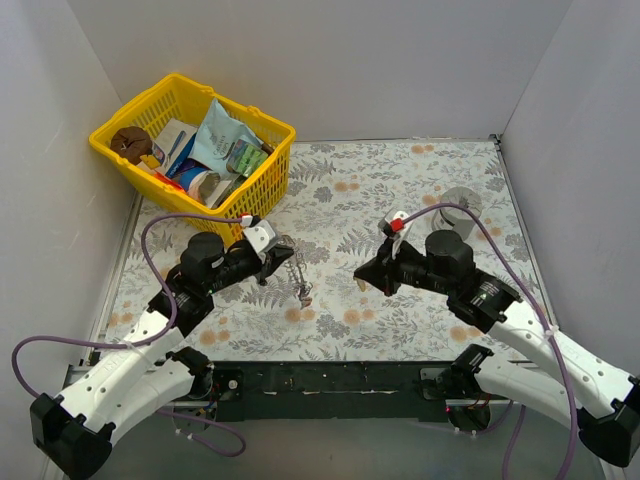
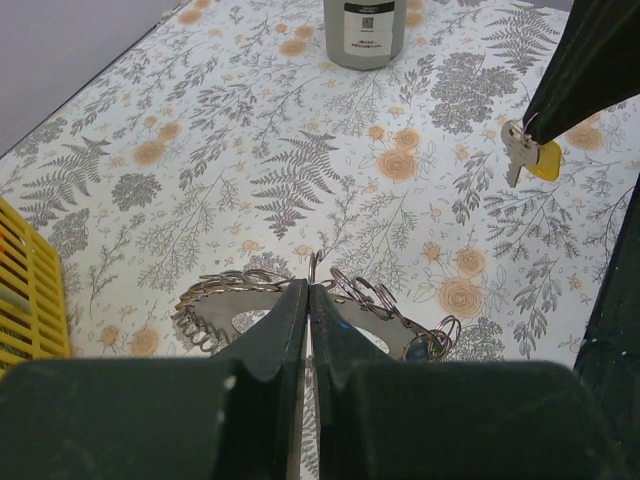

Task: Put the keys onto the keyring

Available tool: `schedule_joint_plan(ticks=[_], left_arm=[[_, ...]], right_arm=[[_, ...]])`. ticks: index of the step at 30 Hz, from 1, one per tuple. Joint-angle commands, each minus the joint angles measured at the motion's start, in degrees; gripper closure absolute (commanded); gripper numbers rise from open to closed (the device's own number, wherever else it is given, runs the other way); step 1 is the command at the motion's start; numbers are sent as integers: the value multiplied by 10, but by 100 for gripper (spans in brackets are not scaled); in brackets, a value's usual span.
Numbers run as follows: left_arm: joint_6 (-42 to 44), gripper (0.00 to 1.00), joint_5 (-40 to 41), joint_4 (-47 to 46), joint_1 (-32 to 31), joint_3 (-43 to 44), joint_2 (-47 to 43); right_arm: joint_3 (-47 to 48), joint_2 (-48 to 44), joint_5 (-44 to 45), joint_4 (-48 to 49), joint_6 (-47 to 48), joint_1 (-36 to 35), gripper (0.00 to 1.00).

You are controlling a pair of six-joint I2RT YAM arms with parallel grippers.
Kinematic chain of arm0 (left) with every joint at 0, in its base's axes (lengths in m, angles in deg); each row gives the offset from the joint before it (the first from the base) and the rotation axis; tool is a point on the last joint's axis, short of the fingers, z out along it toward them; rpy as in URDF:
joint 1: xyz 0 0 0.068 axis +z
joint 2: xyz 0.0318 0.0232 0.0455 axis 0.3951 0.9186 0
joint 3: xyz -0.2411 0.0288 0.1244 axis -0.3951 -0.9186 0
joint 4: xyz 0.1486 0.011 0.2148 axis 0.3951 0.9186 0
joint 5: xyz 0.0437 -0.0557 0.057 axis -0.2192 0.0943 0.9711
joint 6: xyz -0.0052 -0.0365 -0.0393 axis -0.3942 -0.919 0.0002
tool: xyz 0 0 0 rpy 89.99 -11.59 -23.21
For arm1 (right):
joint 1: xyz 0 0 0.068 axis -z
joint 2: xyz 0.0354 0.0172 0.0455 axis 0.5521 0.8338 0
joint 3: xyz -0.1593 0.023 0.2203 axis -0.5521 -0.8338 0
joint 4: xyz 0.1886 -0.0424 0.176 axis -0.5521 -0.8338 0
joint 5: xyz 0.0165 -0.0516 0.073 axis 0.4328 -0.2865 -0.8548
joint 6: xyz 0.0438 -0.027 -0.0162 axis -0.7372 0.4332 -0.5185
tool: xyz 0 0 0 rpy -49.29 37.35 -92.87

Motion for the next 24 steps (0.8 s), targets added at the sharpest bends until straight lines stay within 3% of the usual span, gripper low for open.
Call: schedule_joint_plan(ticks=[1, 11, 24], left_arm=[[-1, 100, -27, -48, 2, 34, -3], [0, 100, -42, -96, 1, 21, -18], [12, 100, -152, -102, 1, 63, 49]], right_arm=[[-4, -29, -142, 105, -3, 39, 99], [-10, -29, -284, 168, -25, 103, 99], [55, 67, -420, 224, -19, 123, 99]])
